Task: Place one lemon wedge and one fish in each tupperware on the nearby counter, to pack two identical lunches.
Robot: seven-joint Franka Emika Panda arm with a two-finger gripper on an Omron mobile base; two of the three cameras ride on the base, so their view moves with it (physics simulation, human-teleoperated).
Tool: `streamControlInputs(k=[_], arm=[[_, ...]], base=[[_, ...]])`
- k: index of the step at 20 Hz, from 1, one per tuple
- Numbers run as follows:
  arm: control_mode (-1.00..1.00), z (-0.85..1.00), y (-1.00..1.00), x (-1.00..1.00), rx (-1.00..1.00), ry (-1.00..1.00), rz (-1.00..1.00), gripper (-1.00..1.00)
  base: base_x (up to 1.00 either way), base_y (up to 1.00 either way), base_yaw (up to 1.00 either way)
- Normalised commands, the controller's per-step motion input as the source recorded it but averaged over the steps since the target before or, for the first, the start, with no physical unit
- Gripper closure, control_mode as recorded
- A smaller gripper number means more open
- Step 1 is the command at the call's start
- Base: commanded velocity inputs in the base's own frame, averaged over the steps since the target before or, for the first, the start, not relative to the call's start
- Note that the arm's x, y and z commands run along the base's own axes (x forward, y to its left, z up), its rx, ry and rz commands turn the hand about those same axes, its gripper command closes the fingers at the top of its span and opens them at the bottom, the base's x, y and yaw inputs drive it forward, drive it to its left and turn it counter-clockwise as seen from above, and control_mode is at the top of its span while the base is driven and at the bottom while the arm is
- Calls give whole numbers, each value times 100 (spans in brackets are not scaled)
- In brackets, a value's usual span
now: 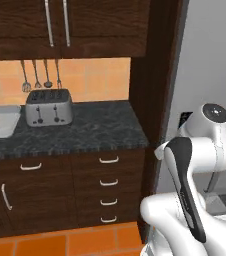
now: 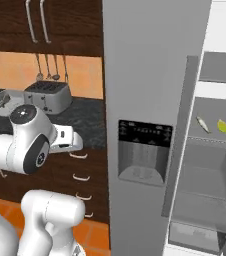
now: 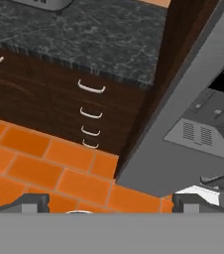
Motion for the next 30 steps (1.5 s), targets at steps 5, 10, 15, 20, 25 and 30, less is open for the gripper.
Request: streamControlInputs(k=[5, 10, 15, 20, 25, 30], arm=[[100, 0, 0, 0, 0, 0, 0, -100], [100, 0, 0, 0, 0, 0, 0, -100], [100, 0, 0, 0, 0, 0, 0, -100], [100, 0, 0, 0, 0, 0, 0, -100], [100, 0, 0, 0, 0, 0, 0, -100], [100, 0, 0, 0, 0, 0, 0, -100]], base=[[0, -100, 0], [6, -95, 0], [30, -62, 0], [35, -47, 0], [36, -48, 0], [46, -30, -2]])
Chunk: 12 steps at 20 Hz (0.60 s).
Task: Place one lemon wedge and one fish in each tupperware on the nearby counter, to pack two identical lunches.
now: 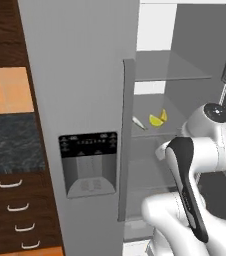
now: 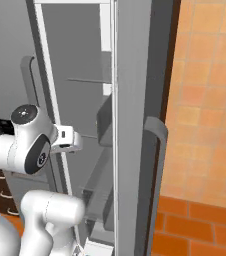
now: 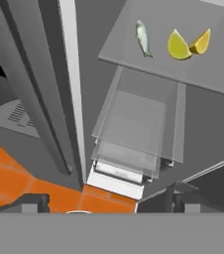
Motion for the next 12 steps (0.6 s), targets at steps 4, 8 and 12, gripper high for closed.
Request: streamControlInputs(k=[4, 8, 12], arm=[[100, 0, 0, 0, 0, 0, 0, -100], [-100, -13, -21, 13, 0, -5, -2, -100], [-100, -22, -46, 41, 0, -9, -3, -100]], base=[[68, -16, -5], [23, -13, -2], [0, 0, 0]])
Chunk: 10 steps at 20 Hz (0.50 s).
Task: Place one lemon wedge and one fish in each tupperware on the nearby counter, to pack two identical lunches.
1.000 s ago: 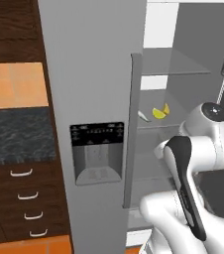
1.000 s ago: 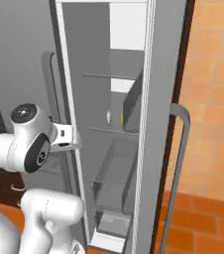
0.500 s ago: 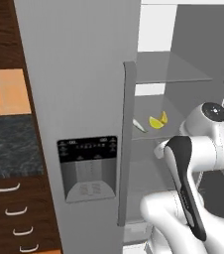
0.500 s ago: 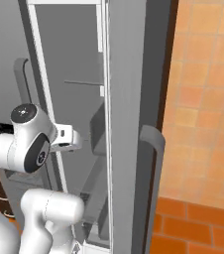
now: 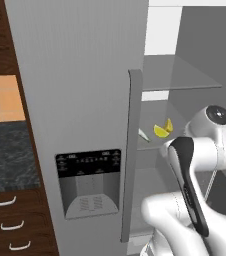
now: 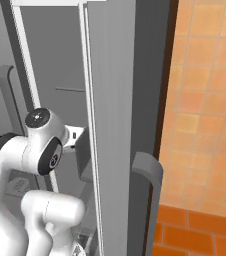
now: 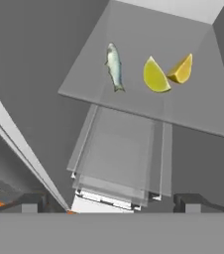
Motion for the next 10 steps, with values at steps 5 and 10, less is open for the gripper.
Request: streamControlInputs(k=[5, 10], arm=[[-100, -18, -32, 66, 0, -6, -4, -100], [-100, -21, -1, 84, 5, 3, -3, -100]], base=[[0, 0, 0], [0, 0, 0]])
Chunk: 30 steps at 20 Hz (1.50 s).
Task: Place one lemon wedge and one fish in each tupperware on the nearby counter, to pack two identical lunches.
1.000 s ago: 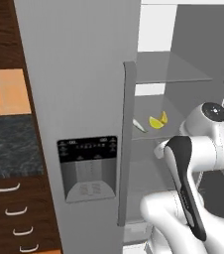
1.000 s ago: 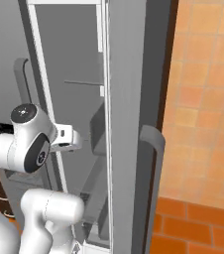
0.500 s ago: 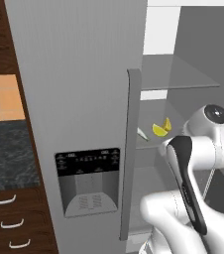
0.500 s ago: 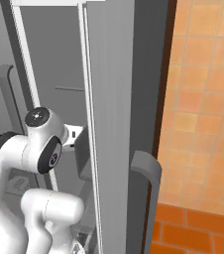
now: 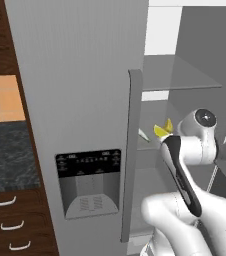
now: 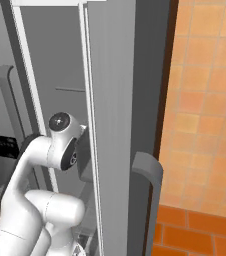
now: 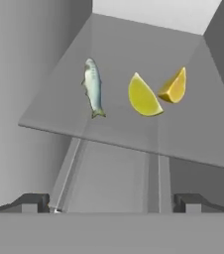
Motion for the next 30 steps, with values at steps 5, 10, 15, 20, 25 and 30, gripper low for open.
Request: streamControlInputs(k=[5, 10, 15, 20, 25, 30], arm=[[-100, -22, 0, 72, 11, 14, 1, -100], [-100, -39, 12, 74, 5, 20, 7, -100], [-100, -38, 11, 68, 0, 3, 9, -100], [-100, -41, 0, 57, 0, -5, 9, -100], [-100, -30, 0, 59, 0, -1, 5, -100], [-100, -20, 0, 66, 0, 0, 1, -100]], base=[[0, 0, 0], [0, 0, 0], [0, 0, 0], [0, 0, 0], [0, 0, 0], [0, 0, 0]])
